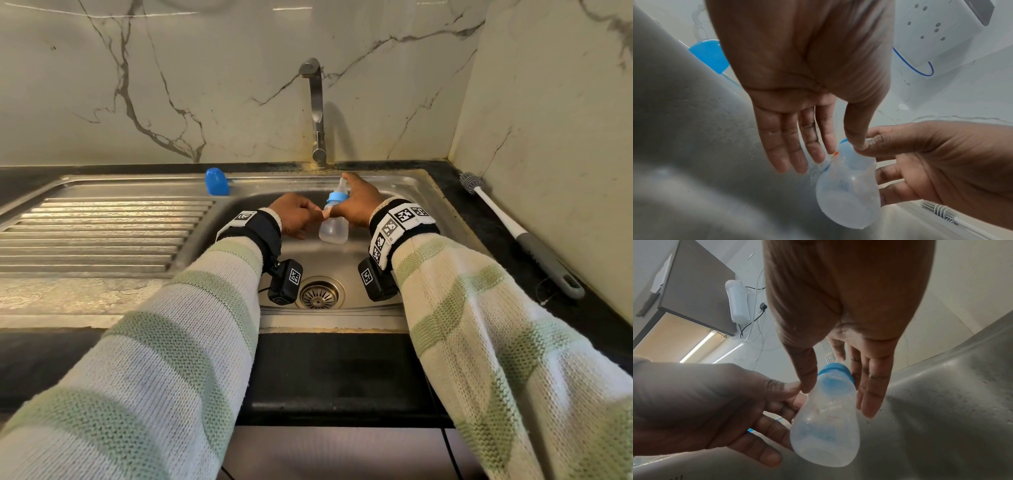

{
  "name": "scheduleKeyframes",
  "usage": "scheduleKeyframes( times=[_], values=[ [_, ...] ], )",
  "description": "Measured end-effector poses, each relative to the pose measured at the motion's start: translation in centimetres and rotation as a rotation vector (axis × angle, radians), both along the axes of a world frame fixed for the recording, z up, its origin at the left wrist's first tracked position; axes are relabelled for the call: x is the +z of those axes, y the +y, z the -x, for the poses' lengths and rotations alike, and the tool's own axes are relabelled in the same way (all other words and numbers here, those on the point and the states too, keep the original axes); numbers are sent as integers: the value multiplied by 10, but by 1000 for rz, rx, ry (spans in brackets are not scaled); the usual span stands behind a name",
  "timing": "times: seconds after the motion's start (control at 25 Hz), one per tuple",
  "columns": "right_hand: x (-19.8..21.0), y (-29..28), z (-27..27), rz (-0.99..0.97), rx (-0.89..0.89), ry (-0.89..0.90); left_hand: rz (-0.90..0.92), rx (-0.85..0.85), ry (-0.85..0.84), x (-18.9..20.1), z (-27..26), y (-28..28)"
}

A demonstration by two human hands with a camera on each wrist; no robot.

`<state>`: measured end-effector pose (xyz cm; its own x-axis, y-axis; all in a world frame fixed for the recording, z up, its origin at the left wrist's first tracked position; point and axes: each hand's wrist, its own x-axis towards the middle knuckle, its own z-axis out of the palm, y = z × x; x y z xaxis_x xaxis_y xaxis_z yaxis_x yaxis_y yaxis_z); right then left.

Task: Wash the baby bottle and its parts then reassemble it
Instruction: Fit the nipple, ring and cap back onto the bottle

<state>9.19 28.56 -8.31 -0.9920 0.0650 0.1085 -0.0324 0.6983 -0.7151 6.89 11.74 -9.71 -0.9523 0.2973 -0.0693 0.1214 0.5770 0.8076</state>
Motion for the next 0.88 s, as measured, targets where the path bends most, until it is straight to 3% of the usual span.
scheduleKeyframes(
  times=[0.88],
  values=[
    [2,-1,-5,-62,28,-12,143,12,64,2,-2,-1]
  ],
)
